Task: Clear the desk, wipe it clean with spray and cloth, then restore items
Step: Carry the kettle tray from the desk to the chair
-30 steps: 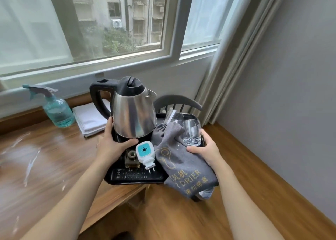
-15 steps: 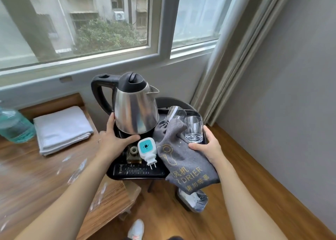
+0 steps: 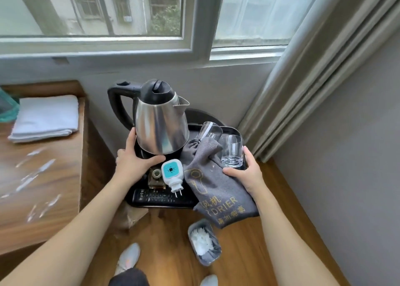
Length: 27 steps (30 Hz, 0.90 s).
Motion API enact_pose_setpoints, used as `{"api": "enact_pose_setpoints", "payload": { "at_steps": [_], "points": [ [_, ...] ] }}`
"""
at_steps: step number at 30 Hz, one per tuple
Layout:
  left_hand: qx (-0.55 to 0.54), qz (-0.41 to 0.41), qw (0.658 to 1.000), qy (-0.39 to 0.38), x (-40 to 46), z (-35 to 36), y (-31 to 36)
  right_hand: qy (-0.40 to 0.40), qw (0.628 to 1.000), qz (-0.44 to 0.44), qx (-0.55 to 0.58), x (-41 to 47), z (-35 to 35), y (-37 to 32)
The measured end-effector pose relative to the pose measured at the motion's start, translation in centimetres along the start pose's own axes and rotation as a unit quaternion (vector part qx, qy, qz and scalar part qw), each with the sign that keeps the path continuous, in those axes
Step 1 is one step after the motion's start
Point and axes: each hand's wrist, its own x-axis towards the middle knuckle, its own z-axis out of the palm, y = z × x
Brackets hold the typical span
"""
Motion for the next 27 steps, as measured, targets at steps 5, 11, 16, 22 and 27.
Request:
{"api": "enact_pose_setpoints", "payload": {
  "at_steps": [5,11,16,22,27],
  "points": [
    [-0.024,-0.025,0.999,0.032,-2.3,4.3,-0.6,-0.052,0.999,-0.007,0.0,2.7,-3.4,2.4],
    [-0.013,-0.061,0.997,0.036,-1.8,8.3,-2.5,-0.079,0.997,-0.001,0.006,6.0,-4.1,6.4],
    [-0.013,-0.078,0.997,0.009,0.4,12.4,-5.6,-0.078,0.997,0.014,-0.01,8.8,-3.9,10.7],
    [-0.021,-0.1,0.994,0.033,2.8,17.7,-9.9,-0.112,0.993,0.018,-0.044,13.9,-3.1,16.6],
    [-0.045,-0.116,0.99,0.072,5.1,22.3,-14.2,-0.158,0.985,0.024,-0.064,19.4,-1.6,21.8]
  ]
}}
